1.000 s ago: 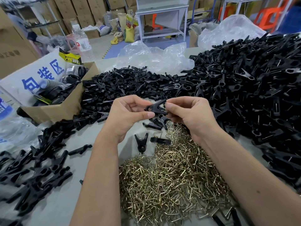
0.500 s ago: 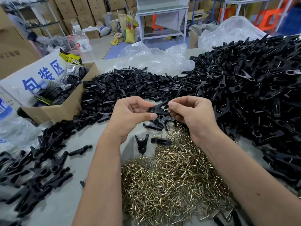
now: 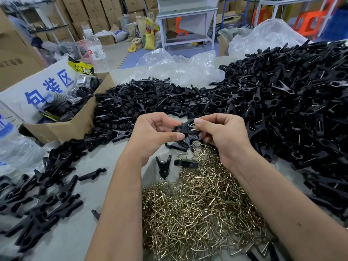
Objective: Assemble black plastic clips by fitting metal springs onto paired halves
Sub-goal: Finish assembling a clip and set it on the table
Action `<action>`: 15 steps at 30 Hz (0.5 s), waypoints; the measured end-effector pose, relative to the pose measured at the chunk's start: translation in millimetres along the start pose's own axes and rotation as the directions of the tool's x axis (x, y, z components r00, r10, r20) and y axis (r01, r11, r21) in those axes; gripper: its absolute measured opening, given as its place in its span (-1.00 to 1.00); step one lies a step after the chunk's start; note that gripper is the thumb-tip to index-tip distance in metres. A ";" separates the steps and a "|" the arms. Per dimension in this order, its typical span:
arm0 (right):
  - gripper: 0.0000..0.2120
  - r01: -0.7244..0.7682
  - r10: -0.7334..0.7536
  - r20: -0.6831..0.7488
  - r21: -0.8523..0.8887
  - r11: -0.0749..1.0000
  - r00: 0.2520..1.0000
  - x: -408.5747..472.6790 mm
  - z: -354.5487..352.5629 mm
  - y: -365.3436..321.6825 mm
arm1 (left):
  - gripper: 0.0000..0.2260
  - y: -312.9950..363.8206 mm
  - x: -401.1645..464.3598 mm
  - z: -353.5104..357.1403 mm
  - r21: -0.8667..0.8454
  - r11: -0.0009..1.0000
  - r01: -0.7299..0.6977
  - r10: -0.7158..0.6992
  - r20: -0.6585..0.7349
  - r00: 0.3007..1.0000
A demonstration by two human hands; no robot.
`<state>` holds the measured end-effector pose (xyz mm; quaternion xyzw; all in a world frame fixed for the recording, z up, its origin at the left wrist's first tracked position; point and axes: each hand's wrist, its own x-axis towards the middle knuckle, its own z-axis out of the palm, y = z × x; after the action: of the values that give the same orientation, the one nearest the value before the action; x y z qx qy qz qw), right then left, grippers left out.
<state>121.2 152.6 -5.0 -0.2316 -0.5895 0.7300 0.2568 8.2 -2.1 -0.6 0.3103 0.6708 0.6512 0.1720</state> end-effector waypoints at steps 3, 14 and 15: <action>-0.87 -0.047 0.045 0.024 0.067 0.997 0.999 0.0 -1.4 -1.6 | -0.75 -0.7 0.0 0.8 -0.012 1.000 -0.005 0.005 0.008 1.000; -0.90 0.004 -0.003 0.043 -0.023 1.000 0.999 0.1 -3.4 -3.4 | -0.73 -1.7 -0.7 0.1 -0.017 1.000 -0.019 0.019 0.009 1.000; -0.90 -0.020 0.021 0.067 -0.002 1.000 0.998 -0.3 -3.8 -4.9 | -0.73 -1.4 -1.0 -0.6 -0.024 0.999 -0.022 0.023 0.013 1.000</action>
<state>124.3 156.0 -0.9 -0.2131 -0.5959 0.7396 0.2292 8.3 -3.1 -2.2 0.3199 0.6583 0.6592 0.1729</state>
